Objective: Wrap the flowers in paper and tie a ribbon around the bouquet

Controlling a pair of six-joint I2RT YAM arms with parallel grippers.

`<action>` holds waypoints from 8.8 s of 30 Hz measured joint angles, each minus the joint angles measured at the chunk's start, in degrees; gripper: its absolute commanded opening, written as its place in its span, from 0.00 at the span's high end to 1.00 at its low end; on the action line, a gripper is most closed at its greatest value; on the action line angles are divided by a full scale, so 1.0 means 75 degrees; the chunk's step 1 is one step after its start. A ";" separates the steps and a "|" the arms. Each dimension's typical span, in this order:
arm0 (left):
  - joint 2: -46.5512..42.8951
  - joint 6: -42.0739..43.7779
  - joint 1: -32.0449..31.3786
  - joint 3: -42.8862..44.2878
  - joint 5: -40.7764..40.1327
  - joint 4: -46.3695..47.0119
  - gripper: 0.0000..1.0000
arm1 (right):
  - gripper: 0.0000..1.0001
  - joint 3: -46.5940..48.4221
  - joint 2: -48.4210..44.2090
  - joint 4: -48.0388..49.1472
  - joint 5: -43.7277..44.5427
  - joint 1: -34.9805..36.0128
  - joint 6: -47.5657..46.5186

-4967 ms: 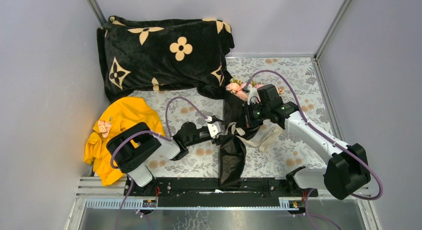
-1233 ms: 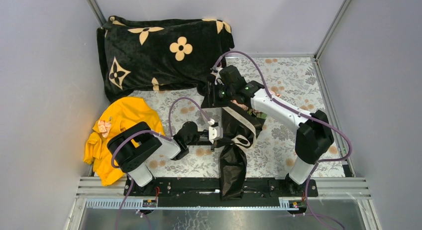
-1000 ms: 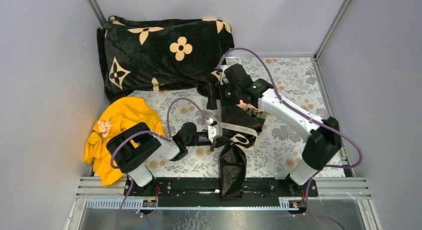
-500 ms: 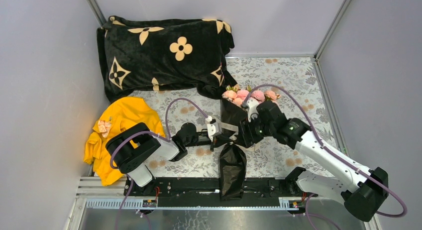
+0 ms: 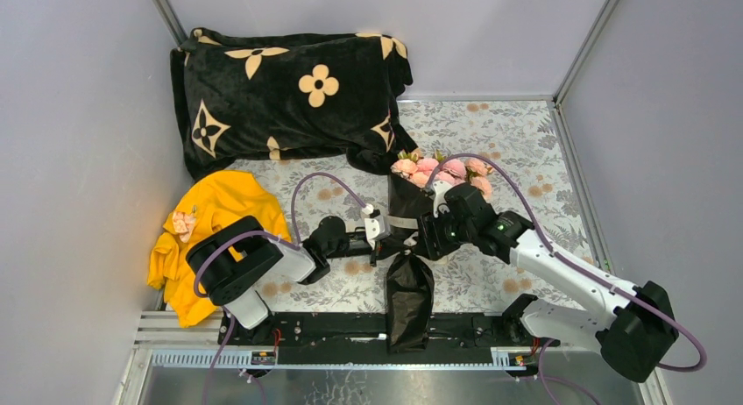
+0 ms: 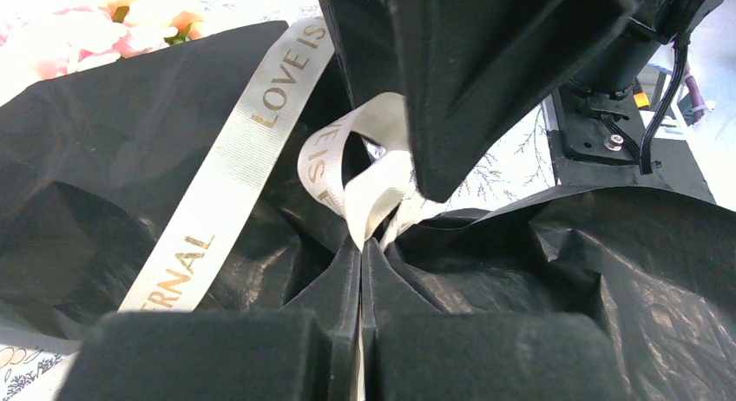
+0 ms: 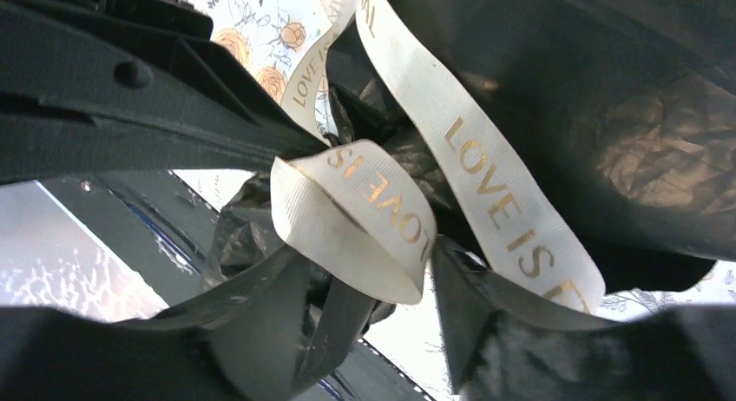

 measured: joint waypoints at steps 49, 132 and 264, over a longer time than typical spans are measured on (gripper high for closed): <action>0.0866 -0.0041 0.2087 0.4010 -0.2433 -0.9087 0.98 | 1.00 0.0044 -0.0041 0.0085 -0.0061 0.0000 -0.0239; -0.0370 0.2404 -0.4870 0.5992 -0.1632 -0.6773 1.00 | 1.00 0.1577 0.2060 -0.0603 -0.0163 -0.0323 0.0446; -0.0947 -0.2428 0.0058 0.0697 -0.0694 -0.2964 1.00 | 1.00 0.0443 0.0376 -0.0431 -0.1574 -0.0516 0.0038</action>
